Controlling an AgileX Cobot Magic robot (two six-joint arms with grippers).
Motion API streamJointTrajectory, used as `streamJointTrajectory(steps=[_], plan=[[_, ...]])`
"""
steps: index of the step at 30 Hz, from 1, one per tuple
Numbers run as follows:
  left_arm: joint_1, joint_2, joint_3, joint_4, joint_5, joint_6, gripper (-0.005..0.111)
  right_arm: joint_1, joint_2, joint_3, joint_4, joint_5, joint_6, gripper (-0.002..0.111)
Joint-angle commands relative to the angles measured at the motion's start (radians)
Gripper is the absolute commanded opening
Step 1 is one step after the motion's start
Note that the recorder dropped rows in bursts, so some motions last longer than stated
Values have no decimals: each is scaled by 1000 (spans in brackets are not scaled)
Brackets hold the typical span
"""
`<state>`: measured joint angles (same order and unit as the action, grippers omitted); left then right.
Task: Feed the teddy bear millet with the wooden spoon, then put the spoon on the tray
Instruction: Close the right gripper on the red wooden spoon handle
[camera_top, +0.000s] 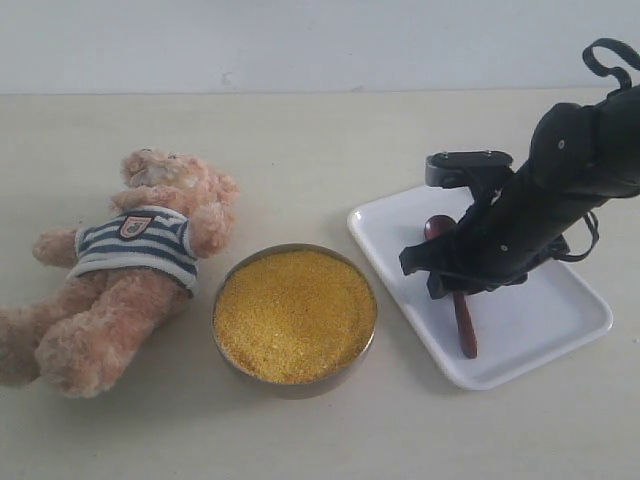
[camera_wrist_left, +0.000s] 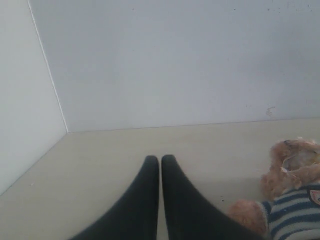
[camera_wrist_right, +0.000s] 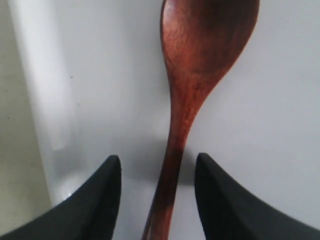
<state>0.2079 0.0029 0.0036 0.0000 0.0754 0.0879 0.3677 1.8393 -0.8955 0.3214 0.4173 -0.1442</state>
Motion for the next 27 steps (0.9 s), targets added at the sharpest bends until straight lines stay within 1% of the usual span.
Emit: streamJointTrajectory(steps=[1, 9, 11, 13, 15, 27], plan=[[-8, -3, -4, 0, 4, -6, 4, 2, -1, -1, -44, 15, 30, 44], [-8, -3, -4, 0, 4, -6, 4, 2, -3, -1, -44, 40, 54, 44], [-8, -3, -4, 0, 1, -6, 4, 2, -3, -1, -44, 40, 56, 38], [-8, -3, -4, 0, 1, -6, 4, 2, -3, -1, -44, 42, 56, 28], [-8, -3, -4, 0, 1, -6, 4, 2, -3, -1, -44, 46, 56, 24], [-8, -3, -4, 0, 1, -6, 4, 2, -3, -1, -44, 56, 59, 24]])
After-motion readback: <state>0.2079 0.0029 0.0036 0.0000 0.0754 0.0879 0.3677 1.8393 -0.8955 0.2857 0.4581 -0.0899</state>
